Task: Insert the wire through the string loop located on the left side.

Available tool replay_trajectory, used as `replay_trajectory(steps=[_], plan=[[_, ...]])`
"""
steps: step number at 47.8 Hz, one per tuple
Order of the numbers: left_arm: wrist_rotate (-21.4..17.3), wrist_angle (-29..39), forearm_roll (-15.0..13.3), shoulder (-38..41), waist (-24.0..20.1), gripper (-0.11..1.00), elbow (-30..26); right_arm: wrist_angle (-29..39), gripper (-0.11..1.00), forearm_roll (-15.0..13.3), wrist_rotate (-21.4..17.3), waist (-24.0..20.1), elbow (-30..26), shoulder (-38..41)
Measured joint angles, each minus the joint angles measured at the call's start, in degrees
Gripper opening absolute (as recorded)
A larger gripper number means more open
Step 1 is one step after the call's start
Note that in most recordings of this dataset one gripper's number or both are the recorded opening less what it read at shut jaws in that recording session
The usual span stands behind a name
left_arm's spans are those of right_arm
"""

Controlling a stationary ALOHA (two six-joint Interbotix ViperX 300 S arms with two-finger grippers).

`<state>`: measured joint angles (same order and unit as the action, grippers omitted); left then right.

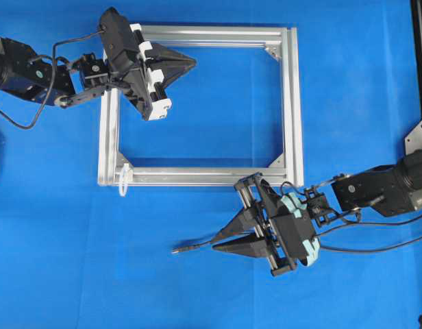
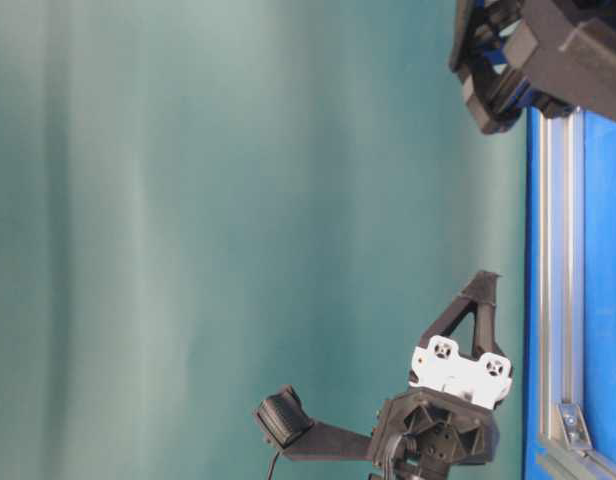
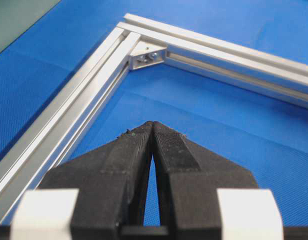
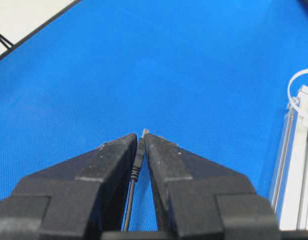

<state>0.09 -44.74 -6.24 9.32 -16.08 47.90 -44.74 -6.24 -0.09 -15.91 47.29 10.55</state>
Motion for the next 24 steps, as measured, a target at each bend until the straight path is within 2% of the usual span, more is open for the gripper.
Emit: replay_trajectory(steps=[9, 24], plan=[[-0.09, 1.67, 0.7, -1.85, 0.26, 0.0, 0.79, 1.41, -0.1, 0.0, -0.7, -0.18, -0.7, -1.14], [0.35, 1.85, 0.7, -1.93, 0.26, 0.0, 1.14, 2.9, -0.1, 0.0, -2.81, -0.26, -1.23, -1.14]])
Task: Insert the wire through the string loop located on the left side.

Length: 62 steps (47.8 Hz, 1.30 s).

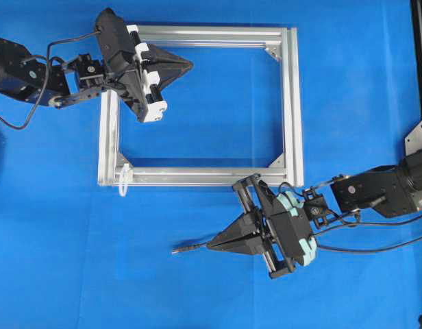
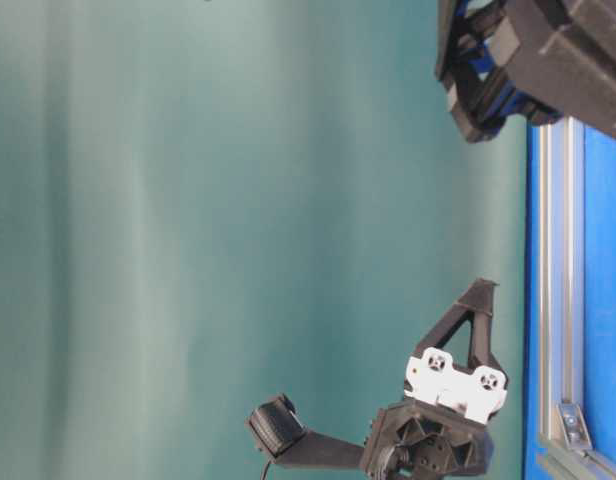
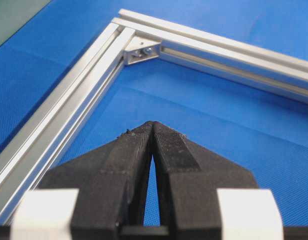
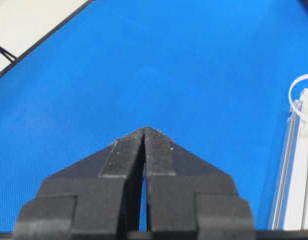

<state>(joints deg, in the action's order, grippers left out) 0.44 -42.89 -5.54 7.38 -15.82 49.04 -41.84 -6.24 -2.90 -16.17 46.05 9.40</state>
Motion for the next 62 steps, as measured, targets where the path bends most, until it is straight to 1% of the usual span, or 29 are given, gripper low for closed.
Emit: replay_trajectory(steps=[3, 7, 10, 12, 14, 17, 25, 27, 31, 35, 40, 48, 62], plan=[[0.0, 0.09, 0.0, 0.0, 0.0, 0.0, 0.0, 0.44, -0.09, 0.0, -0.62, 0.0, 0.0, 0.0], [0.0, 0.09, 0.09, 0.0, 0.0, 0.0, 0.0, 1.14, -0.05, 0.0, -1.23, 0.0, 0.0, 0.0], [0.0, 0.18, 0.0, 0.0, 0.0, 0.0, 0.0, 1.49, 0.02, 0.0, -1.58, 0.0, 0.0, 0.0], [0.0, 0.09, 0.09, 0.0, 0.0, 0.0, 0.0, 1.67, 0.08, 0.09, -1.93, 0.0, 0.0, 0.0], [0.09, 0.18, 0.0, 0.0, 0.0, 0.0, 0.0, 1.67, 0.17, 0.09, -2.29, 0.0, 0.0, 0.0], [0.0, 0.18, 0.09, 0.0, 0.0, 0.0, 0.0, 1.67, 0.34, 0.35, -2.81, 0.0, 0.0, 0.0], [0.0, 0.18, 0.09, 0.0, 0.0, 0.0, 0.0, 2.64, 0.84, 1.49, -3.08, 0.0, -0.09, 0.0], [0.09, 0.26, 0.09, 0.0, 0.0, 0.0, 0.09, 2.9, 0.91, 1.67, -3.08, 0.0, 0.0, 0.0], [0.0, 0.26, 0.09, 0.0, 0.09, 0.0, 0.0, 3.08, 0.88, 1.76, -3.16, 0.0, 0.0, 0.0], [0.0, 0.26, 0.09, 0.0, 0.09, 0.0, 0.09, 3.16, 0.9, 1.93, -3.16, 0.0, -0.09, 0.0], [0.0, 0.26, 0.09, 0.0, 0.18, 0.0, 0.09, 3.25, 0.91, 2.2, -3.25, -0.09, -0.09, 0.0], [0.0, 0.26, 0.09, 0.0, 0.18, 0.0, 0.0, 3.25, 0.91, 3.96, -3.25, -0.35, -0.35, 1.41], [0.09, 0.26, 0.09, 0.0, 0.09, 0.0, 0.09, 3.25, 0.91, 7.12, -3.52, -0.53, -3.08, 8.7]])
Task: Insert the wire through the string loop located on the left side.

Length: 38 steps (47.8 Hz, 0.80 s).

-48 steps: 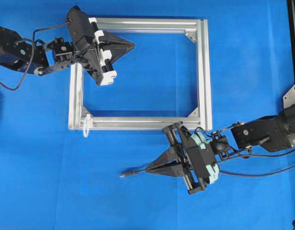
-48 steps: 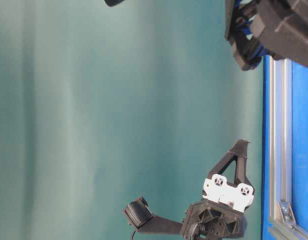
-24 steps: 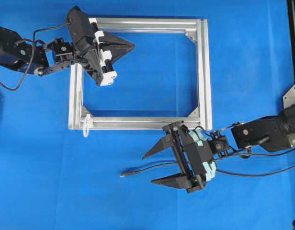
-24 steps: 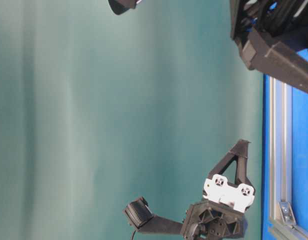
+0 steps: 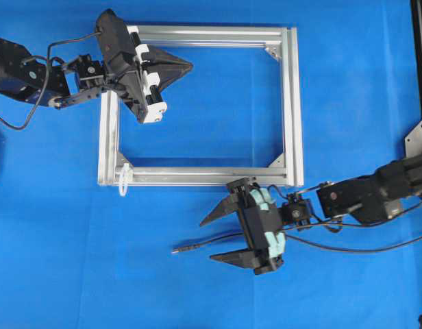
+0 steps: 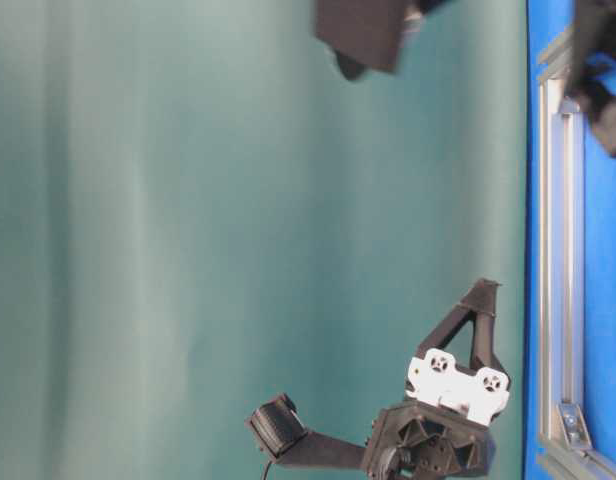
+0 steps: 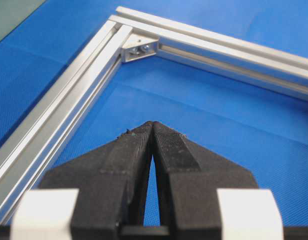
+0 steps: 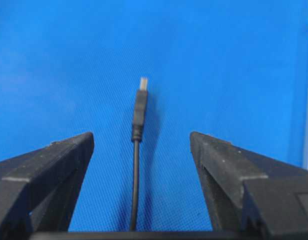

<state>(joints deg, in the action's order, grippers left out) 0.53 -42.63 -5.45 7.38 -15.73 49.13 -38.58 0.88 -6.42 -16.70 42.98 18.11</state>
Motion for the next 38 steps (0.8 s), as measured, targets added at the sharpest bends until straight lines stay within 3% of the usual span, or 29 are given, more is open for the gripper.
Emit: replay_trajectory(steps=[19, 27, 32, 38], plan=[[-0.09, 0.35, 0.0, 0.0, 0.09, 0.0, 0.44, 0.09, 0.9, 1.49, -0.35, 0.0, -0.62, 2.29], [-0.09, 0.53, 0.0, 0.0, 0.09, 0.0, 0.44, 0.18, 0.84, 1.58, -0.35, 0.0, -1.14, 2.9], [-0.09, 0.7, 0.0, 0.0, 0.09, 0.0, 0.44, 0.18, 0.67, 1.58, -0.35, 0.0, -1.76, 3.25], [-0.09, 0.7, 0.0, -0.09, 0.09, 0.0, 0.88, 0.09, 0.3, 1.49, -0.09, 0.0, -1.93, 3.34]])
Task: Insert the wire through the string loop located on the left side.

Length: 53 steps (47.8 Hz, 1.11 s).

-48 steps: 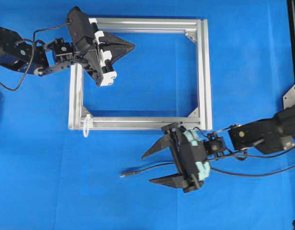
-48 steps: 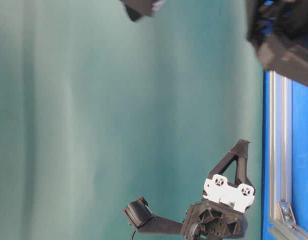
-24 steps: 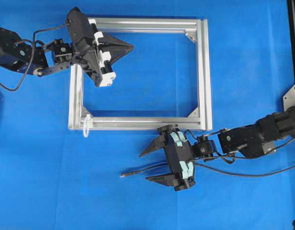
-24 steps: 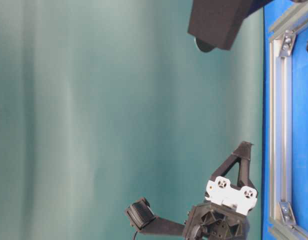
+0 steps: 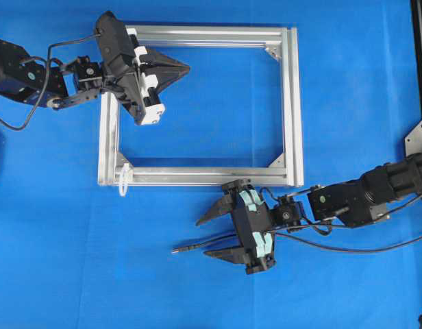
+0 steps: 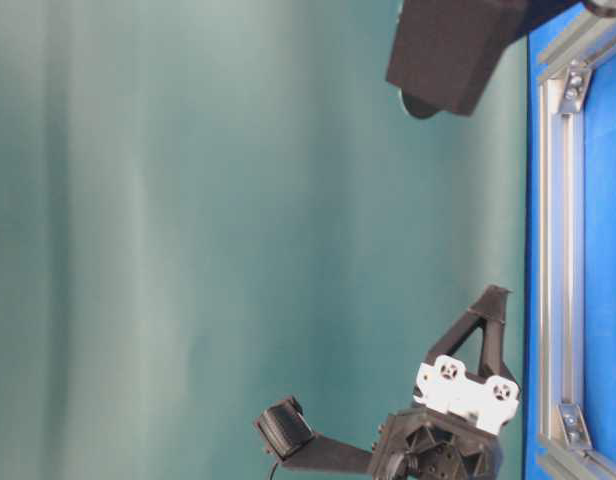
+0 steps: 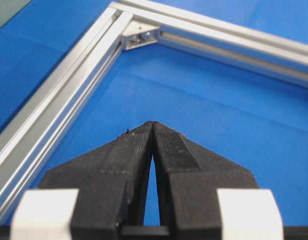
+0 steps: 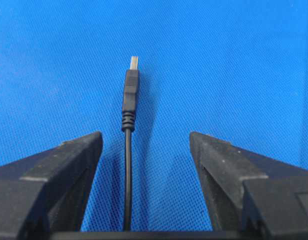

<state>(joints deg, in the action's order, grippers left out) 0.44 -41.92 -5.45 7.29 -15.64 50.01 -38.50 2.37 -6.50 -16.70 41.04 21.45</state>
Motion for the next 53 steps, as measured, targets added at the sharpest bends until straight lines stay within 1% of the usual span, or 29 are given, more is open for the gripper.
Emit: replay_trajectory(steps=[4, 5, 8, 12, 29, 33, 45, 53], plan=[[0.0, 0.0, 0.0, -0.09, 0.0, 0.0, 0.26, 0.09, 0.09, -0.18, 0.0, 0.0, 0.0, 0.0], [0.0, 0.0, 0.0, -0.18, 0.0, 0.0, 0.26, 0.09, 0.06, -0.18, 0.0, 0.0, 0.0, 0.0], [0.0, 0.0, 0.0, -0.18, 0.0, 0.0, 0.26, 0.0, -0.03, -0.35, 0.09, 0.0, -0.09, 0.0], [0.0, 0.09, 0.0, -0.18, 0.0, 0.0, 0.35, 0.09, -0.09, -0.35, 0.09, 0.0, 0.0, 0.0], [0.0, 0.09, 0.0, -0.18, 0.0, 0.0, 0.35, 1.05, -0.1, -0.62, 0.09, -0.18, 0.0, -0.7], [0.0, 0.09, 0.09, -0.18, 0.0, 0.0, 0.35, 2.55, -0.1, -0.7, 0.09, -0.35, 0.0, -2.29], [0.09, 0.09, 0.0, -0.18, 0.0, 0.0, 0.44, 10.55, -0.1, -0.79, 0.26, -0.35, 0.0, -9.76], [0.0, 0.09, 0.0, -0.18, 0.0, 0.0, 0.35, 12.57, -0.1, -0.79, 0.44, -0.35, 0.09, -11.51]])
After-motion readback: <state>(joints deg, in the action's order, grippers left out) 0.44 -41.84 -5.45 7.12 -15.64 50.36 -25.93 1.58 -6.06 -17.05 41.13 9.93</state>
